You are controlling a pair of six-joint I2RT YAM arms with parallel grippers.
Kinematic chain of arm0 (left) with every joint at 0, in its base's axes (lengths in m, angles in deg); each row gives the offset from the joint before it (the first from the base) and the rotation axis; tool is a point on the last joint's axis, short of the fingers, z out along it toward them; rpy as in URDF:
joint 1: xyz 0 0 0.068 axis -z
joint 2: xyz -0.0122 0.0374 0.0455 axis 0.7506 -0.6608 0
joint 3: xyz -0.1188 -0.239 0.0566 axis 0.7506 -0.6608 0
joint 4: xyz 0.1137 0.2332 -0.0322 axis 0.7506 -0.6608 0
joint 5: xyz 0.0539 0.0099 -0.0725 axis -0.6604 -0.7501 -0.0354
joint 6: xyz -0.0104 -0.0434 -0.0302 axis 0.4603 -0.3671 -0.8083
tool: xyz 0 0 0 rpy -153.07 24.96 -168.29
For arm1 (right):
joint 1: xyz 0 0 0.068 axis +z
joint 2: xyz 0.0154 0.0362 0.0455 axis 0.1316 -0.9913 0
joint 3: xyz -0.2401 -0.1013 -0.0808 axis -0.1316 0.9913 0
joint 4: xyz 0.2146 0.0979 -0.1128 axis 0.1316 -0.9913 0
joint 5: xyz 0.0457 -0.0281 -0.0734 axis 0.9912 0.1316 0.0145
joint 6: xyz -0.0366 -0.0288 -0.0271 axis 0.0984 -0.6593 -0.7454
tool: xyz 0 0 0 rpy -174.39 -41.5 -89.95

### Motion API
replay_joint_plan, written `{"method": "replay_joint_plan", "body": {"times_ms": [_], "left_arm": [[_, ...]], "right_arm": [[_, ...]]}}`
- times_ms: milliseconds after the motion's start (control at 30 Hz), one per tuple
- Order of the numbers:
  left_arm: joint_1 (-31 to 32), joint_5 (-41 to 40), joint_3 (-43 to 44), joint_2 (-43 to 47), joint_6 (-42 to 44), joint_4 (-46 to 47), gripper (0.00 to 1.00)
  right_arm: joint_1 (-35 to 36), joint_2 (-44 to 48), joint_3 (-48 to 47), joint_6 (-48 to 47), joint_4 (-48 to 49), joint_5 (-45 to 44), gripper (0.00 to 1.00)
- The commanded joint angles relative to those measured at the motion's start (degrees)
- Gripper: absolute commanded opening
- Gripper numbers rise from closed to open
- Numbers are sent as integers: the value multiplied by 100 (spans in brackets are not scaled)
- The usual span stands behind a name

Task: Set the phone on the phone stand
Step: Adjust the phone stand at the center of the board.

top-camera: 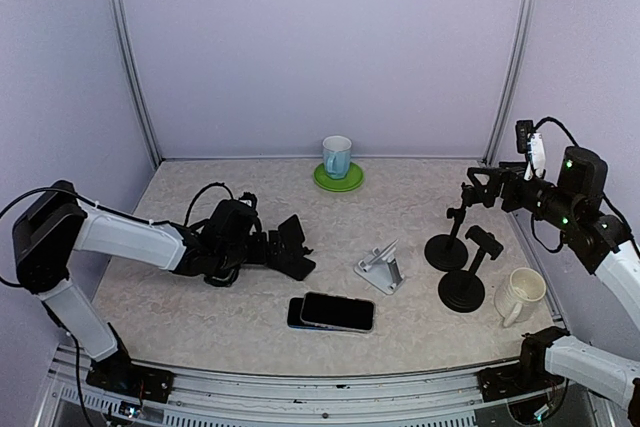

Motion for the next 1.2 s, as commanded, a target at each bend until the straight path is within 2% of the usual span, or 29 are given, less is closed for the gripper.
{"method": "replay_joint_plan", "body": {"times_ms": [0, 400, 933, 1167], "left_arm": [[-28, -38, -250, 401, 0, 96, 99], [166, -83, -571, 1023, -92, -93, 99], [687, -628, -607, 1946, -398, -822, 99], [1112, -481, -474, 2170, -717, -648, 99]], "right_arm": [[-64, 55, 63, 43, 120, 42, 100], [-68, 213, 128, 57, 61, 14, 100], [-66, 222, 191, 80, 67, 125, 100], [-63, 248, 213, 82, 77, 129, 100]]}}
